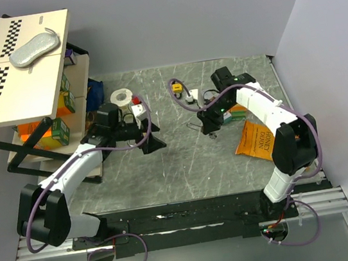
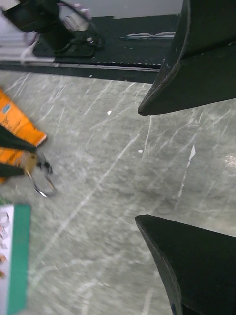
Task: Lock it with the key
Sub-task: Pick up the lock from the center of the board, then lock the lock.
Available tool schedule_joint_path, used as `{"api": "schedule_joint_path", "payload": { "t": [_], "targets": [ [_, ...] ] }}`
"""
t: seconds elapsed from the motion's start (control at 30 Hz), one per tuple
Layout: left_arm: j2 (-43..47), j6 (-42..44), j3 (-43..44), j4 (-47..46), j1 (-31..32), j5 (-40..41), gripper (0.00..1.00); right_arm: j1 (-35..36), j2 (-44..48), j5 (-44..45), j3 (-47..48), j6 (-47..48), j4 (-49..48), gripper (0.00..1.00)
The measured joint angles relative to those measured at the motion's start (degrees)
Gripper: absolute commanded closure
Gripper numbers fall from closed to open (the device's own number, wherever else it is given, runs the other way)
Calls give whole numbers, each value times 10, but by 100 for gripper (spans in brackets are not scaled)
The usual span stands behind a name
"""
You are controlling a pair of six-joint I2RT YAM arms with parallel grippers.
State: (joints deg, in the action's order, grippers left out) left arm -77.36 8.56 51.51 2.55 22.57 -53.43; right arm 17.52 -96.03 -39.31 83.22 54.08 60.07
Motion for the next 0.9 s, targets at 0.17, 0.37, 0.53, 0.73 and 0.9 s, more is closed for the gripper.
{"api": "schedule_joint_path", "payload": {
  "t": [0.17,0.37,0.53,0.73,0.9],
  "targets": [
    [0,24,0,-25,33,-3,19,43,18,-26,0,-29,2,81],
    [-1,13,0,-67,38,-3,25,88,55,-43,-1,-52,2,81],
    [-1,7,0,-90,41,-5,31,111,74,-56,1,-61,4,81],
    [-1,1,-1,-92,48,-8,39,118,74,-57,2,-61,9,80],
    [-1,-7,-1,-92,60,-14,46,125,74,-56,5,-61,13,80]
  ]
}}
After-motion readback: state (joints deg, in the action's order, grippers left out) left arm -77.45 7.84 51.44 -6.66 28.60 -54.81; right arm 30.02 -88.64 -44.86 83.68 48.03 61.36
